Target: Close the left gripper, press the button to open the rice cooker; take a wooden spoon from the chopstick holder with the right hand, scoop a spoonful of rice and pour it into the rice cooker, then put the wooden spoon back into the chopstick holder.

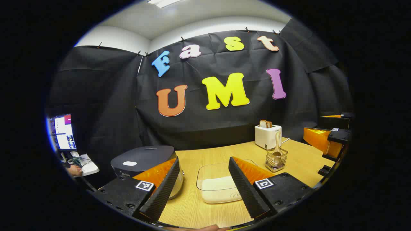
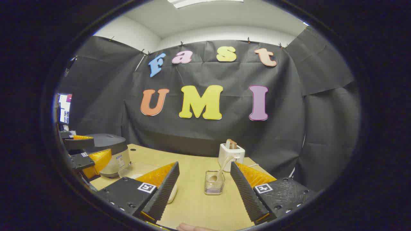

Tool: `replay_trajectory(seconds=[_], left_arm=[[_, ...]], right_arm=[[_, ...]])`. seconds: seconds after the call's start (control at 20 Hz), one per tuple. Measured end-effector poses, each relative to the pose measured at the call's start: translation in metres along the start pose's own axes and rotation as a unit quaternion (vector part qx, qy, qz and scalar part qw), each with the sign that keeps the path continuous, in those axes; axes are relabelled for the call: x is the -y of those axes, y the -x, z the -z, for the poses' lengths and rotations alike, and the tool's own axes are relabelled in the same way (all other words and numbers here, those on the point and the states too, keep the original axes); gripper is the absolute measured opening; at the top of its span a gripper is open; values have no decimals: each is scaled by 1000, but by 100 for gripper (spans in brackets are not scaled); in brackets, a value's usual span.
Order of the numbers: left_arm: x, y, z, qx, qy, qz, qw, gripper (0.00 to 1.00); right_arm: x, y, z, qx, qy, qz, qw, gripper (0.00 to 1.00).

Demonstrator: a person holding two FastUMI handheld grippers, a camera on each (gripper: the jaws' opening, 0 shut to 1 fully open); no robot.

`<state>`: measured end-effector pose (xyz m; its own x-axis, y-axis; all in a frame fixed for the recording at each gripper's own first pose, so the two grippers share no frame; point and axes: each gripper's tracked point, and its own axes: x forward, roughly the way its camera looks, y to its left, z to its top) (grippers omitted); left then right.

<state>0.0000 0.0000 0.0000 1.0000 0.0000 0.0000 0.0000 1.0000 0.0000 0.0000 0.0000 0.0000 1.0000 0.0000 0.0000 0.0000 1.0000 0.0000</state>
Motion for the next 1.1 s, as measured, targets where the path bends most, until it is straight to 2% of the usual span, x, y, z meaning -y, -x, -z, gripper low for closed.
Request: replay_trajectory(seconds=[0.45,0.7,0.9,0.95,1.0,1.1], left_arm=[[-18,-7,6,-19,20,-17,999,98],[-45,-13,10,-33,47,-23,998,93],[-87,-27,12,-58,46,-41,996,76],[-94,-31,15,-69,49,-38,996,65],[-100,-34,16,-79,57,-32,995,65],[-115,-38,14,-93,63,-26,993,41]], right_arm=[[6,-3,3,-8,-2,7,1000,95],[14,-5,2,-9,-9,15,1000,95],[21,-5,1,-10,-18,20,1000,95],[22,-5,1,-10,-21,21,1000,95],[23,-6,2,-11,-24,21,999,95],[24,-8,5,-17,-29,19,999,95]])
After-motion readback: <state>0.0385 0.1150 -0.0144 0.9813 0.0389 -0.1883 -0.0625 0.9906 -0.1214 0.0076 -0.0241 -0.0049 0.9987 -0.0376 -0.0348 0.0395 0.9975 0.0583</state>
